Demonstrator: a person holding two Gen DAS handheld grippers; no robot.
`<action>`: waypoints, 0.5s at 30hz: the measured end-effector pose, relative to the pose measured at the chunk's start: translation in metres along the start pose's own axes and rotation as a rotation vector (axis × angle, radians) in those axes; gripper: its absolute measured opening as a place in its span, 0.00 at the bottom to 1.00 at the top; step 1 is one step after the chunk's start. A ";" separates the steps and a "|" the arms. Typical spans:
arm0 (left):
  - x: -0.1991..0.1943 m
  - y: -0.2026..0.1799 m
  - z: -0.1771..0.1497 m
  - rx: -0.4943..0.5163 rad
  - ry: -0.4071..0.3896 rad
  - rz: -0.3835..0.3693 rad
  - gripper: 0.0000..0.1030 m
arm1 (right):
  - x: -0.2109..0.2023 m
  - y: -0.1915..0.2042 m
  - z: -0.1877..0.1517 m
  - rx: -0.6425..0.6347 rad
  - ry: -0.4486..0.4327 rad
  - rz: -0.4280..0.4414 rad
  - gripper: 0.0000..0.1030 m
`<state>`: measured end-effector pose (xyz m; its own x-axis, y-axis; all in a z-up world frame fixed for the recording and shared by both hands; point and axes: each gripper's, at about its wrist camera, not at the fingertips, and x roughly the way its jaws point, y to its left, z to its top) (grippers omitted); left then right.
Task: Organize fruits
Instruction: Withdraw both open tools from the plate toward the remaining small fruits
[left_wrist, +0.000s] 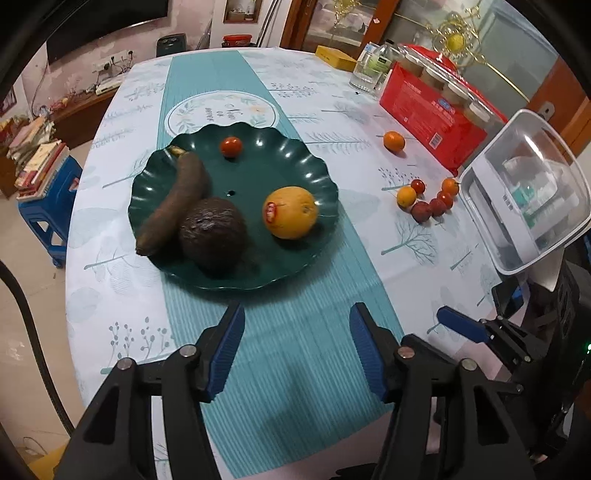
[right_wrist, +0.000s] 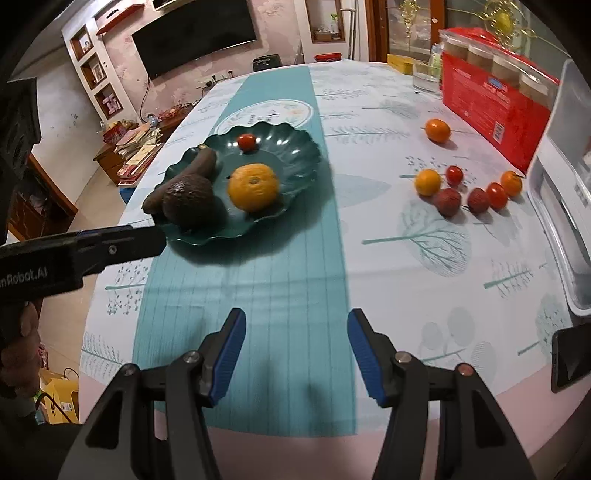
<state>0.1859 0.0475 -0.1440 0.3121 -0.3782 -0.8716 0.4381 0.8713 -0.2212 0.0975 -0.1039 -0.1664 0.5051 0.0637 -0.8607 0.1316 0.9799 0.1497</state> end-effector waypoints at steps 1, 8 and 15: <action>0.000 -0.007 0.001 0.001 -0.001 0.012 0.57 | -0.001 -0.006 0.000 0.004 0.001 0.000 0.56; 0.009 -0.046 0.009 -0.047 0.008 0.025 0.57 | -0.015 -0.054 0.002 -0.006 0.005 -0.011 0.56; 0.027 -0.085 0.014 -0.111 0.011 0.014 0.57 | -0.022 -0.110 0.008 -0.019 0.021 -0.016 0.56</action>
<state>0.1688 -0.0408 -0.1430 0.3077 -0.3630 -0.8795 0.3374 0.9059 -0.2558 0.0791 -0.2148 -0.1600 0.4848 0.0519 -0.8731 0.1226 0.9843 0.1266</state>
